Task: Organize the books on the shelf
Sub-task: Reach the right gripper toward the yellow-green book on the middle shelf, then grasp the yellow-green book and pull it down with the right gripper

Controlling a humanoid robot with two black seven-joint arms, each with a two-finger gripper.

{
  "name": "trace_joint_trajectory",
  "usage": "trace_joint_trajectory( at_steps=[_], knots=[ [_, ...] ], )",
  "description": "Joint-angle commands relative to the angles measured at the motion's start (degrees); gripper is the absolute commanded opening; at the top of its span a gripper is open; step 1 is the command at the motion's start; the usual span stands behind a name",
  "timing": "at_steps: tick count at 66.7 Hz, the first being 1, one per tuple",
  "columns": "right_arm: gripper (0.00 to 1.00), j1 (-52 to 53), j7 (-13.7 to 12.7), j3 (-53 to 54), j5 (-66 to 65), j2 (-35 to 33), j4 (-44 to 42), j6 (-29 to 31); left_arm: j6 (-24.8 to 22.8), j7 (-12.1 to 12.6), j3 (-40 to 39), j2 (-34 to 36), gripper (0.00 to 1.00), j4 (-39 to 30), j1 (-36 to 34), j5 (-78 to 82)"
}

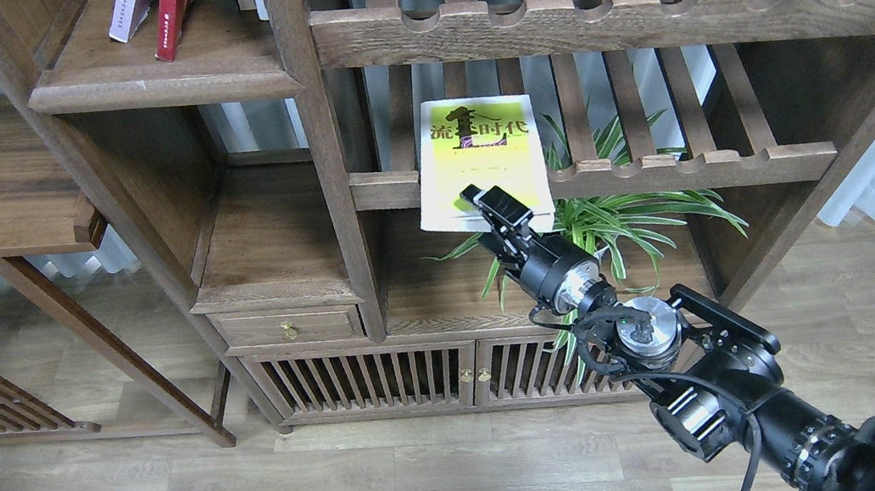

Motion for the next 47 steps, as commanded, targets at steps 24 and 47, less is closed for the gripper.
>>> trace_joint_trajectory(
  at_steps=[24,47],
  knots=[
    [0.32,2.1,1.3,0.4,0.4,0.0,-1.1,0.8,0.0,0.0,-2.0,0.0,1.0,0.0,0.1,0.0],
    [0.06,1.0,0.3,-1.9,0.4,0.0,-0.6,6.3,0.0,0.0,-3.1,-0.1,1.0,0.0,0.1,0.1]
  ],
)
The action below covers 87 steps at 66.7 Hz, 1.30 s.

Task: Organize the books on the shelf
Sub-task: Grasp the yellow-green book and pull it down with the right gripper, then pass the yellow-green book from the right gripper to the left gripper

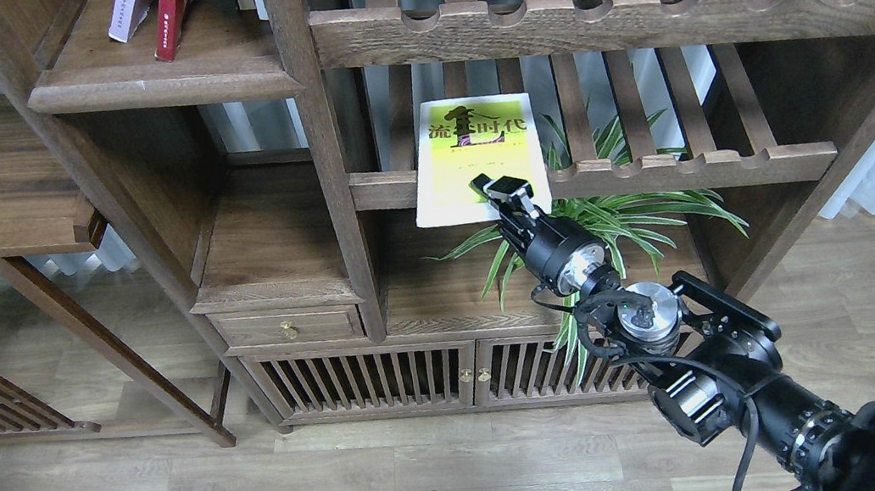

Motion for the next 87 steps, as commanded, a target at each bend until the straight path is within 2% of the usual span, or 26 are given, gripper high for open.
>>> trace_joint_trajectory(
  at_steps=[1,7,9,21,27,29,32,39,45,54,57,58,65,69,77,87],
  knots=[
    [0.06,-0.8,-0.3,-0.5,0.0,0.0,0.5,3.2,0.0,0.0,-0.1,-0.1,1.0,0.0,0.0,-0.1],
    [0.06,-3.0,-1.0,0.0,0.1,0.0,3.1,5.4,0.0,-0.1,-0.1,-0.3,1.0,0.1,0.0,0.0],
    [0.06,-6.8,-1.4,0.2,0.1,0.0,9.9,6.3,0.0,0.0,-0.1,-1.2,1.0,0.3,0.0,0.0],
    [0.06,-20.5,-1.6,0.6,0.0,0.0,26.0,6.7,0.0,0.0,-0.1,-4.8,1.0,1.0,0.0,0.0],
    [0.06,-27.2,-2.1,1.0,-0.2,-2.5,30.0,10.0,0.0,0.0,-0.1,-8.2,1.0,1.1,0.1,0.0],
    [0.06,-30.0,-3.1,1.1,-0.3,-4.2,30.7,12.8,0.0,0.1,0.2,-10.2,1.0,1.4,0.1,0.0],
    [0.06,-32.5,-4.6,1.1,-0.8,-5.4,30.8,14.6,0.0,0.6,0.7,-12.5,1.0,1.8,0.2,0.0],
    [0.06,-35.9,-7.5,1.4,-2.8,-6.1,30.5,14.6,0.0,0.8,1.6,-17.6,1.0,2.2,0.2,-0.2],
    [0.06,-37.0,-8.5,1.3,-3.6,-6.1,30.3,14.6,0.0,1.0,3.4,-21.1,1.0,2.3,-0.2,-2.9],
    [0.06,-36.5,-11.2,0.5,-3.9,-5.4,29.5,14.6,0.0,2.6,11.4,-22.7,1.0,2.0,-3.7,-14.1],
    [0.06,-36.1,-12.3,0.4,-4.1,-5.0,29.1,14.6,0.0,2.3,13.9,-23.7,1.0,2.1,-5.5,-17.4],
    [0.07,-35.5,-13.3,0.3,-4.3,-4.6,29.1,14.6,0.0,1.6,15.2,-26.0,1.0,2.1,-6.2,-19.6],
    [0.08,-34.8,-15.3,-0.9,-4.5,-4.4,28.8,14.6,0.0,-0.3,14.5,-31.5,1.0,2.2,-5.9,-19.9],
    [0.08,-34.4,-16.6,-1.8,-4.6,-4.4,28.1,14.6,0.0,0.1,14.6,-31.6,1.0,2.1,-5.5,-19.8],
    [0.08,-32.6,-21.1,-4.0,-4.6,-4.1,24.6,14.6,0.0,1.1,17.4,-30.5,1.0,1.2,-5.1,-19.8],
    [0.09,-30.0,-22.5,-5.4,-4.5,-1.6,21.6,14.6,0.0,1.3,22.8,-28.7,1.0,-2.9,-5.8,-20.5]
  ],
)
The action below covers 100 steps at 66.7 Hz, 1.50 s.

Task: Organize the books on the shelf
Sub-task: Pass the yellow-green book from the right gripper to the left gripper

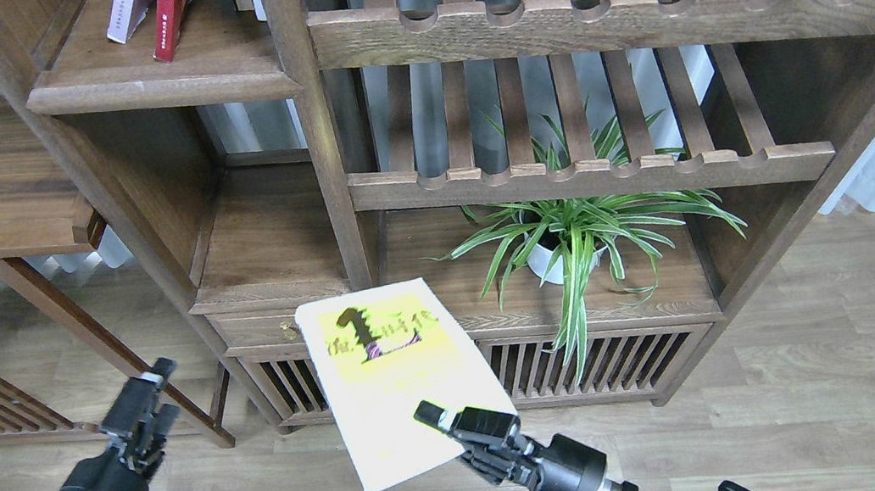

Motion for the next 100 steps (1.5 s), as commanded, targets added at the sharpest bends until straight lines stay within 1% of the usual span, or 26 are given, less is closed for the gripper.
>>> trace_joint_trajectory(
  at_steps=[1,10,19,33,50,56,59,62,65,66,67,68,69,71,74,91,94,100],
  knots=[
    [0.09,2.0,-1.3,-1.2,0.1,1.8,-2.0,0.0,0.0,0.2,4.3,1.3,1.0,-3.7,-0.5,-0.5],
    [0.1,3.1,-3.0,-1.7,0.3,2.7,-3.1,0.0,0.0,0.1,7.5,1.7,1.0,-7.6,-1.6,-1.0],
    [0.1,3.2,-4.7,-1.9,0.5,2.9,-3.6,0.0,0.0,0.1,8.7,1.5,1.0,-9.0,-1.7,-2.4],
    [0.1,3.4,-4.8,-4.1,0.8,3.4,-3.9,0.0,0.0,0.2,13.5,1.2,0.99,-9.1,-1.9,-2.5],
    [0.1,3.3,-4.8,-5.4,0.8,3.4,-3.9,0.0,0.0,0.2,16.3,-0.5,0.93,-8.8,-2.5,-2.6],
    [0.1,3.3,-4.8,-5.6,0.7,3.4,-3.9,0.0,0.0,0.2,17.0,-0.8,0.88,-8.8,-2.5,-2.6],
    [0.1,3.3,-4.8,-5.6,0.7,3.4,-3.9,0.0,0.0,0.2,17.3,-1.0,0.84,-8.8,-2.5,-2.7],
    [0.1,3.3,-4.8,-5.6,0.7,3.4,-3.8,0.0,0.0,0.3,17.7,-1.3,0.78,-8.8,-2.4,-3.0],
    [0.1,3.3,-4.8,-5.6,0.7,3.4,-3.8,0.0,0.0,0.3,18.1,-1.9,0.68,-8.8,-2.3,-3.6],
    [0.1,3.2,-4.8,-5.6,0.7,3.4,-3.8,0.0,0.0,0.3,18.4,-2.3,0.6,-8.8,-2.2,-4.1],
    [0.1,3.2,-4.8,-5.6,0.7,3.4,-3.8,0.0,0.0,0.3,18.5,-2.6,0.54,-8.7,-2.3,-4.5],
    [0.1,3.2,-4.8,-5.6,0.6,3.4,-3.8,0.0,0.0,0.3,18.6,-2.7,0.51,-8.7,-2.2,-4.7],
    [0.1,3.0,-4.8,-5.6,0.6,3.4,-3.8,0.0,0.0,0.1,19.0,-3.9,0.27,-8.7,-2.4,-6.2],
    [0.1,2.9,-4.8,-5.6,0.6,3.4,-3.8,0.0,0.0,0.1,19.2,-4.5,0.17,-8.5,-2.6,-6.5],
    [0.1,2.8,-4.8,-5.6,0.6,3.4,-3.8,0.0,0.0,-0.2,19.3,-5.1,0.08,-8.3,-2.8,-6.6],
    [0.11,2.5,-4.8,-5.5,0.6,3.4,-3.6,0.0,0.0,0.2,20.8,-5.5,0.01,-8.4,-3.0,-6.4],
    [0.13,2.6,-4.8,-5.4,0.5,3.4,-3.7,0.0,0.0,0.3,20.9,-5.5,0.0,-8.4,-2.9,-6.4],
    [0.21,2.7,-4.8,-5.1,0.4,3.4,-3.8,0.0,0.0,0.3,20.7,-5.1,0.0,-8.6,-2.8,-6.3]
  ],
)
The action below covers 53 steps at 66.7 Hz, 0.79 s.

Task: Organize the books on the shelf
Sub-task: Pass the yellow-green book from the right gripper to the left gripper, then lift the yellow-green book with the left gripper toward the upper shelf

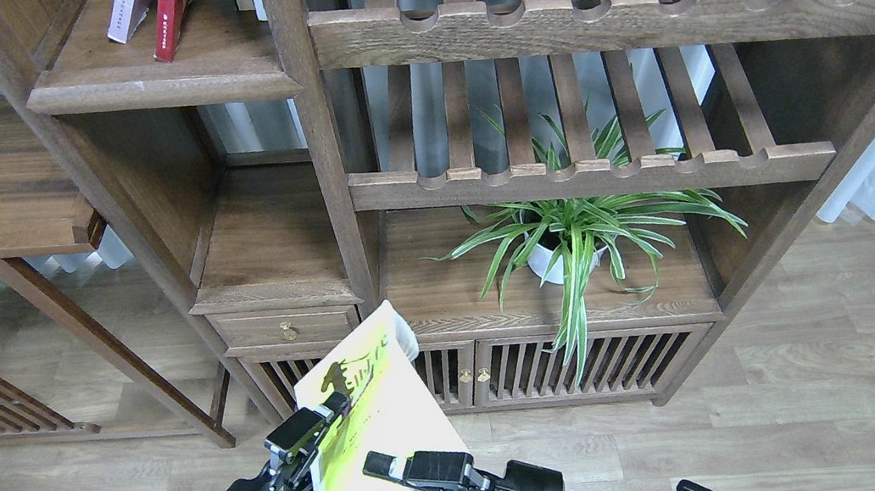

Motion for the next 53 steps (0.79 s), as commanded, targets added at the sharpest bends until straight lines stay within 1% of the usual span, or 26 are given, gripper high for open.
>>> trace_joint_trajectory(
  at_steps=[1,2,4,5,6,7,9,10,12,13,14,15,17,18,19,21,26,37,46,51,53],
  knots=[
    [0.24,0.1,0.0,0.6,-0.4,0.0,-0.3,-0.1,0.0,0.3,0.0,0.4,0.0,-0.2,0.2,0.2],
    [0.27,0.1,0.0,0.7,-0.4,0.0,-0.3,-0.1,0.0,0.3,-0.3,0.5,0.0,-0.1,0.2,0.3],
    [0.3,0.2,0.0,0.8,-0.4,-0.1,-0.4,-0.1,0.0,0.3,-0.5,0.6,0.0,-0.2,0.2,0.5],
    [0.36,0.3,0.0,0.9,-0.5,-0.2,-0.5,-0.1,0.0,0.3,-1.0,0.7,0.0,-0.1,0.3,0.8],
    [0.38,0.4,0.0,0.9,-0.6,-0.2,-0.5,-0.1,0.0,0.3,-1.0,0.8,0.0,-0.1,0.2,0.8],
    [0.45,0.5,0.0,1.0,-0.6,-0.2,-0.7,-0.1,0.0,0.3,-1.2,1.0,0.0,-0.1,0.2,1.0],
    [0.52,0.7,0.0,1.0,-0.7,-0.2,-0.9,-0.1,0.0,0.3,-1.4,1.5,0.0,-0.2,0.2,1.2],
    [0.61,0.8,0.0,1.1,-0.7,-0.3,-1.1,-0.1,0.0,0.3,-1.7,1.8,0.0,-0.2,0.2,1.4],
    [0.68,0.8,0.2,1.2,-0.7,-0.3,-1.4,-0.1,0.0,0.3,-1.9,2.3,0.0,-0.1,0.2,1.6],
    [0.75,0.8,0.7,1.3,-0.7,-0.5,-1.7,-0.1,0.0,0.3,-2.3,2.7,0.0,-0.1,0.2,1.8],
    [0.77,0.8,0.9,1.3,-0.7,-0.5,-1.9,-0.1,0.0,0.3,-2.3,2.9,0.0,-0.1,0.2,1.9],
    [0.83,0.8,1.5,1.4,-0.7,-0.6,-2.1,-0.1,0.0,0.3,-2.4,3.2,0.0,-0.1,0.2,2.1],
    [0.87,0.8,2.1,1.6,-0.7,-0.6,-2.4,-0.1,0.0,0.3,-2.6,3.4,0.0,-0.1,0.2,2.2],
    [0.93,0.9,2.7,1.8,-0.7,-0.6,-2.7,-0.1,0.0,0.3,-2.8,3.6,0.0,0.0,0.2,2.2],
    [0.99,1.2,3.9,1.9,-0.7,-0.6,-3.7,-0.1,0.0,0.3,-3.5,4.2,0.0,0.0,0.2,2.3],
    [0.99,1.5,4.4,2.1,-0.6,-0.6,-4.5,-0.1,0.0,0.4,-4.0,4.8,0.0,-0.1,0.2,2.4],
    [0.99,1.6,4.8,2.5,-0.6,-0.8,-5.6,-0.1,0.0,0.4,-5.1,6.4,0.0,-0.2,0.1,2.9],
    [0.99,1.5,4.7,6.1,-0.5,-1.0,-7.2,-0.1,0.0,0.3,-7.6,12.9,0.0,-1.5,0.1,3.9],
    [0.99,1.7,4.7,6.4,-0.5,-0.1,-7.4,-0.1,0.0,0.2,-10.0,15.7,0.0,-3.4,0.1,3.9],
    [0.99,2.4,4.8,6.6,-0.5,-0.2,-7.7,-0.1,0.0,0.2,-12.8,19.9,0.0,-6.2,0.1,3.9],
    [0.99,2.7,4.8,6.6,-0.5,-0.7,-7.8,-0.1,0.0,-0.2,-14.0,22.7,0.0,-7.7,0.1,3.9]
  ],
)
